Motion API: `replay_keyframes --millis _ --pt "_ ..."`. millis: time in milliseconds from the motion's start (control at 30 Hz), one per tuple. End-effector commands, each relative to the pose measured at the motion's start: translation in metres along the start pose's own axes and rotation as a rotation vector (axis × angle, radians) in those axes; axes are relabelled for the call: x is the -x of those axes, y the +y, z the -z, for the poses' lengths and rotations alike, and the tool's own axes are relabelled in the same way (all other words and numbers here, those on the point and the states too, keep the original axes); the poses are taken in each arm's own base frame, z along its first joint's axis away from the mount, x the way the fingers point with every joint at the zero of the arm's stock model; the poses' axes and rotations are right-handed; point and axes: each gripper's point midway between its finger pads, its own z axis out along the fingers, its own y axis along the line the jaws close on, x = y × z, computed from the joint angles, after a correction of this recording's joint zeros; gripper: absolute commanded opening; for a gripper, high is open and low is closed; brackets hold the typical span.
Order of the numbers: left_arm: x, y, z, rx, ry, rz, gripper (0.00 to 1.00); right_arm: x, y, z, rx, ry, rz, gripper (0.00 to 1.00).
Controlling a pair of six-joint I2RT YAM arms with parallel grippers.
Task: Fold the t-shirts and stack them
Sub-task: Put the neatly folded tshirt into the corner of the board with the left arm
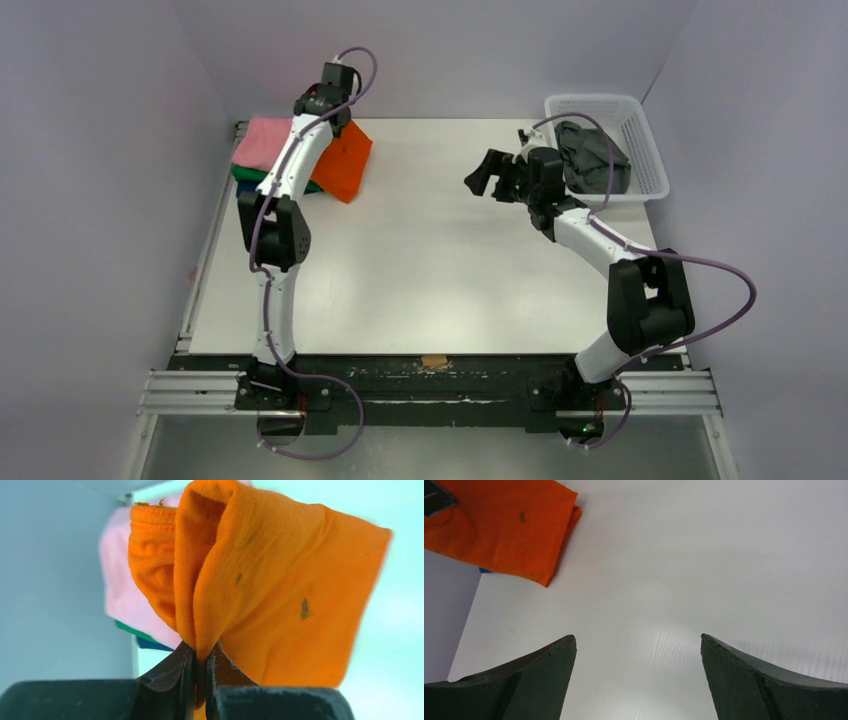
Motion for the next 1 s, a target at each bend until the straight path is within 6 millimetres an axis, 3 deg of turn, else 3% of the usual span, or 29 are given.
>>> replay_keyframes --millis 0,267,400,500,833,900,967 --pt "0.058 0.076 0.047 0.129 -0.173 0.008 0.00 0.026 0.004 0.007 0.000 -0.092 0.038 0.94" --pt "0.083 0.132 0.079 0.210 -0.270 0.069 0.00 0.022 -0.002 -0.001 -0.023 -0.075 0.033 0.94" --pt "0.082 0.145 0.077 0.193 -0.283 0.100 0.00 0.021 -0.004 -0.003 -0.028 -0.067 0.029 0.94" --pt "0.078 0.147 0.063 0.178 -0.277 0.125 0.00 0.020 -0.004 -0.004 -0.031 -0.065 0.030 0.94" --pt "0.042 0.171 -0.016 0.220 -0.190 0.225 0.02 0.022 -0.008 -0.004 -0.059 -0.061 0.030 0.94" --pt "0.029 0.185 -0.029 0.255 -0.163 0.271 0.22 0.023 -0.008 -0.003 -0.062 -0.060 0.030 0.94" --pt "0.017 0.195 -0.035 0.276 -0.136 0.336 0.35 0.023 -0.008 -0.001 -0.072 -0.058 0.021 0.94"
